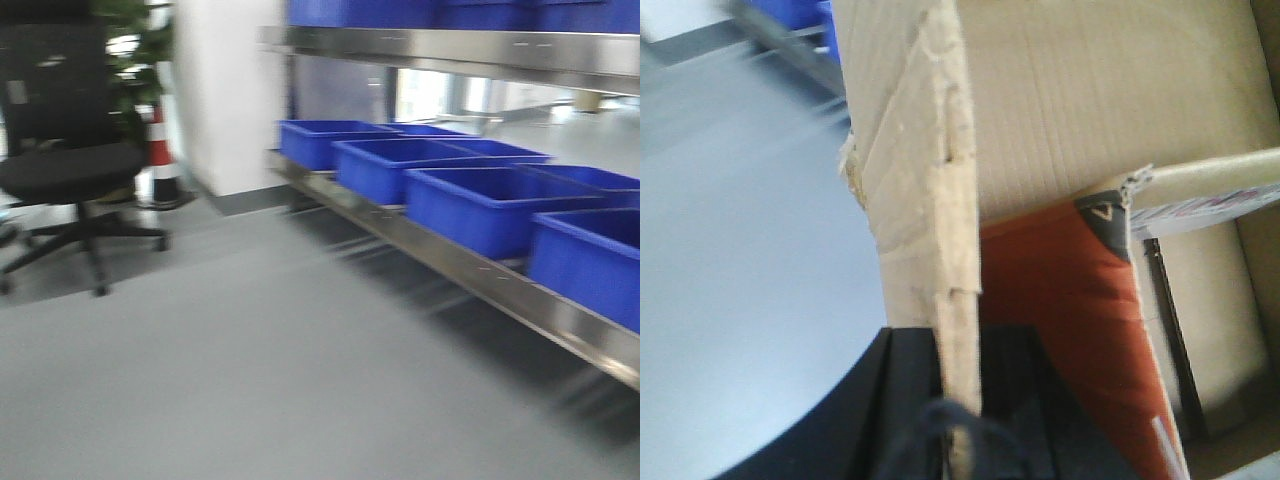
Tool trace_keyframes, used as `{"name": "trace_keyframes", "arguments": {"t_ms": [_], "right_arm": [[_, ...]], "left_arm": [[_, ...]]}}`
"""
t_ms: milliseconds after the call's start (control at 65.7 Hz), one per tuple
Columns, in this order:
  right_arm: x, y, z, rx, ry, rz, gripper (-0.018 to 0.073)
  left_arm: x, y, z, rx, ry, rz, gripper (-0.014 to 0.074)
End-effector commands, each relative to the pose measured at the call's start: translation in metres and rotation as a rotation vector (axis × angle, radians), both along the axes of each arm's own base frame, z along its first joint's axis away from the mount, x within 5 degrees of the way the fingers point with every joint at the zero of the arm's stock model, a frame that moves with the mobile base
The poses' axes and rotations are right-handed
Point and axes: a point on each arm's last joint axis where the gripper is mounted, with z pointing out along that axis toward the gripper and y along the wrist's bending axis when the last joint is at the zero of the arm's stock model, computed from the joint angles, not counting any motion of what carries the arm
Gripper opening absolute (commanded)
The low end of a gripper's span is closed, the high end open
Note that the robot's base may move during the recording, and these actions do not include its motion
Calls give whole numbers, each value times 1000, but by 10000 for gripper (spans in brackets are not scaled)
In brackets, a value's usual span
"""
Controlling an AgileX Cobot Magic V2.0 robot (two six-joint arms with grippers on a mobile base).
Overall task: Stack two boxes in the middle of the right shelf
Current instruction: 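Turn toward the steel shelf of blue bins holding the boxes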
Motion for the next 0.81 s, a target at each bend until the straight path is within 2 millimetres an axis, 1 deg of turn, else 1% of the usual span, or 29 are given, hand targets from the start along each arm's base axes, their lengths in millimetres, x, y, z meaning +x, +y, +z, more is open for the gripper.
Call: {"name": "trace_keyframes", "arguments": {"t_ms": [0, 792], "right_arm": [[-2, -7, 10, -38, -85, -39, -154], [-2, -7, 10, -38, -85, -39, -154]], "left_arm": [[-8, 6, 13, 0, -72, 16, -111], [-8, 6, 13, 0, -72, 16, -111]]}}
